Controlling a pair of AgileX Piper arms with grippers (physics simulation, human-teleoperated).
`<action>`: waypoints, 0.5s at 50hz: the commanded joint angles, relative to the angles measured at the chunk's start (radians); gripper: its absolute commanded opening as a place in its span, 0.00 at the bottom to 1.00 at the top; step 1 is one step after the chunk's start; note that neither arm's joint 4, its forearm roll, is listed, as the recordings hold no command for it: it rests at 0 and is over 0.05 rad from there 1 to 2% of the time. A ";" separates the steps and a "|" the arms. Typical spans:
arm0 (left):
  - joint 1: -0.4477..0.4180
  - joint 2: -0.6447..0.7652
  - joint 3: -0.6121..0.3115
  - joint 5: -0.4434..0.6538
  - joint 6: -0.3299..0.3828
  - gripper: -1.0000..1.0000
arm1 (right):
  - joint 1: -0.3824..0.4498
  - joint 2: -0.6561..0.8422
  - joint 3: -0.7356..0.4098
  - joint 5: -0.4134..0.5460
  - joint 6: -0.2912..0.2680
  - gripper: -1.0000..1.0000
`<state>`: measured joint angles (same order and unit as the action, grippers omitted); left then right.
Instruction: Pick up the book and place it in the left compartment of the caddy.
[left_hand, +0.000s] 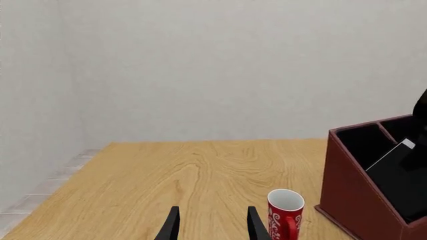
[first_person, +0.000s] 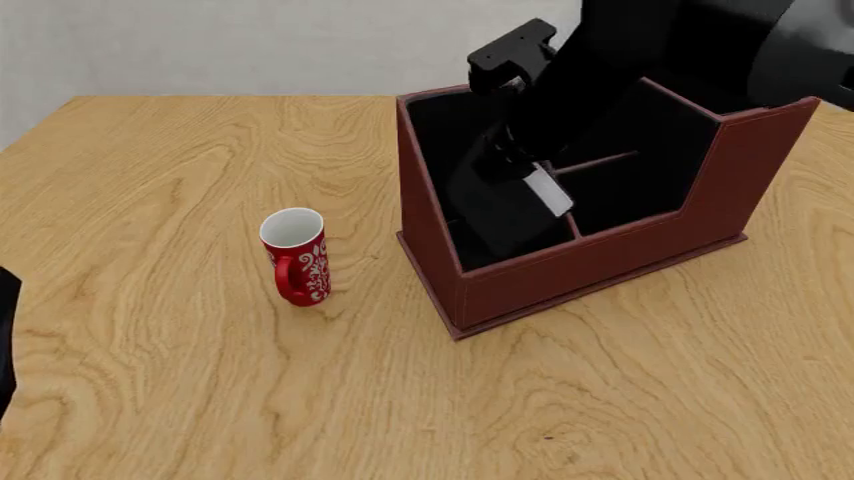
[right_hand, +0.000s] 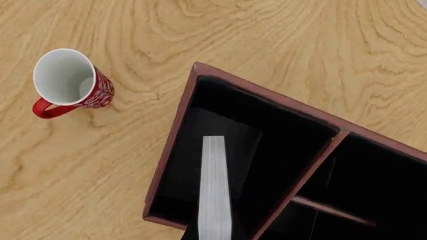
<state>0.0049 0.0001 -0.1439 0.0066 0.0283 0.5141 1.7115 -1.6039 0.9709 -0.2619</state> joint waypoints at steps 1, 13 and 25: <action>0.004 0.000 -0.004 0.001 -0.002 1.00 | 0.005 0.007 0.032 -0.046 0.033 0.00; 0.003 0.000 -0.004 -0.001 -0.002 1.00 | 0.001 0.017 0.044 -0.065 0.038 0.00; 0.000 0.000 -0.013 0.010 0.000 1.00 | -0.008 0.017 0.048 -0.066 0.032 0.00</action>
<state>0.0063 0.0001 -0.1518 0.0112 0.0272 0.5114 1.7332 -1.5566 0.9134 -0.2480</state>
